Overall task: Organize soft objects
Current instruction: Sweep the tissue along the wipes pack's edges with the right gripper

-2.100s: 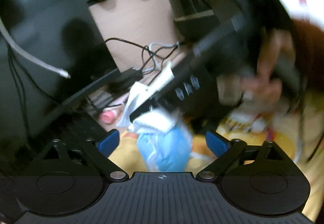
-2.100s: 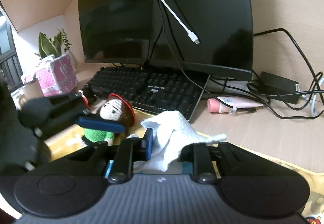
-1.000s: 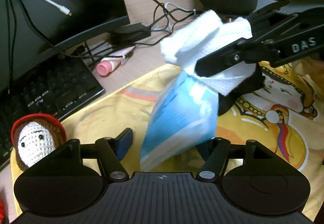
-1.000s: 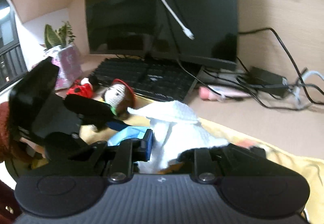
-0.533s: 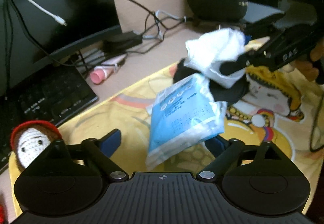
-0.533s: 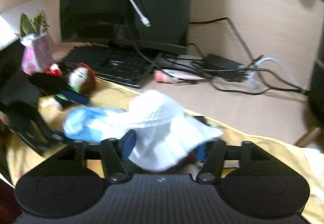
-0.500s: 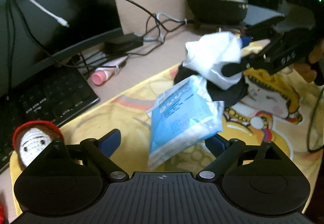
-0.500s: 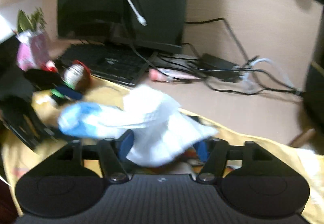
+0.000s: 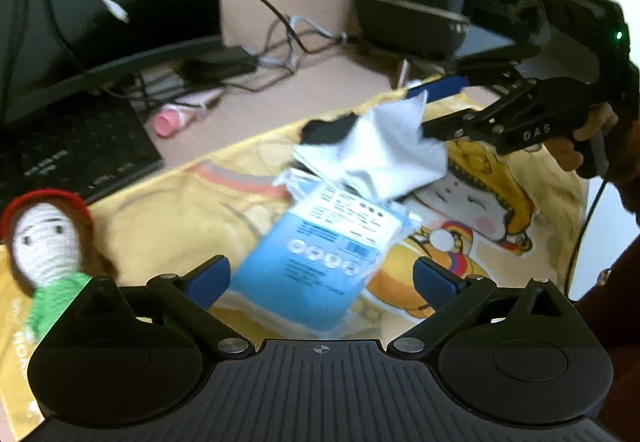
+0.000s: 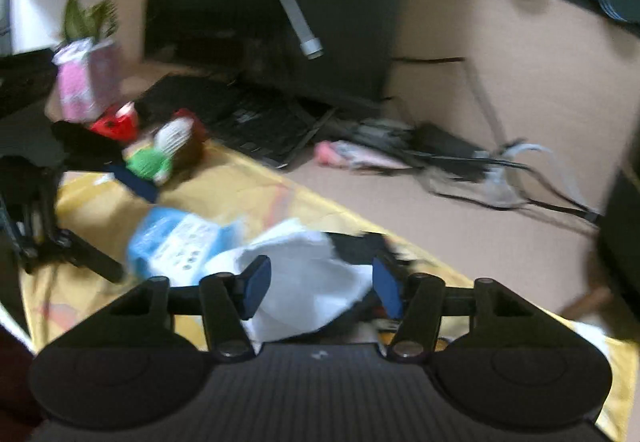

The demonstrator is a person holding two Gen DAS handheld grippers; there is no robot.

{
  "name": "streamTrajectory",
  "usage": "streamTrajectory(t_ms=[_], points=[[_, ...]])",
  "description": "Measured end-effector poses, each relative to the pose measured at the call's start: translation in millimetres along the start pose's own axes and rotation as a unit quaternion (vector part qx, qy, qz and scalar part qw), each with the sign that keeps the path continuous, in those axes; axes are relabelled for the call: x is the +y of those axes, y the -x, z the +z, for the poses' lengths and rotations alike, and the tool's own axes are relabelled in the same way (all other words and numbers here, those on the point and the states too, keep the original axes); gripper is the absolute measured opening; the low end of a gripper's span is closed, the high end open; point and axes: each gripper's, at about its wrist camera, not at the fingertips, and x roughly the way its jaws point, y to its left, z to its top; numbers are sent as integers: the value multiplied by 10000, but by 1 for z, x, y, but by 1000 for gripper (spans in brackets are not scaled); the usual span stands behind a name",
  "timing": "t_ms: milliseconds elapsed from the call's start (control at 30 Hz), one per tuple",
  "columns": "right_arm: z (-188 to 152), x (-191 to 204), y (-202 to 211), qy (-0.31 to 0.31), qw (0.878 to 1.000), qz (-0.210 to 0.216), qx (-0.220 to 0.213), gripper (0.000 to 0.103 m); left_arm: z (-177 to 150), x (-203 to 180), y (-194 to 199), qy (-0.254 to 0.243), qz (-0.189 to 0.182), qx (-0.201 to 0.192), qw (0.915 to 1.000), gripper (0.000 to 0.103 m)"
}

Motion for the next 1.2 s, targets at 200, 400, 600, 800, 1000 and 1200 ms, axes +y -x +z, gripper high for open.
streamTrajectory(t_ms=[200,400,600,800,1000,1200], points=[[9,11,-35,221,9987,243,384,58,9,-18,-26,-728,291,184,9968,102],[7,-2,-48,-203,9959,666,572,25,15,-6,-43,-688,81,264,9972,103],[23,13,-33,138,9984,539,51,20,15,-21,-53,-1438,117,261,9892,103],[61,14,-14,-250,9907,1070,-801,20,16,-12,-50,-1130,505,162,9922,82],[92,14,-25,-658,9772,1656,-1152,20,17,32,-37,-297,1354,44,9903,79],[88,35,-85,-764,9793,1803,-519,22,14,30,-31,-388,1201,-91,9920,94]])
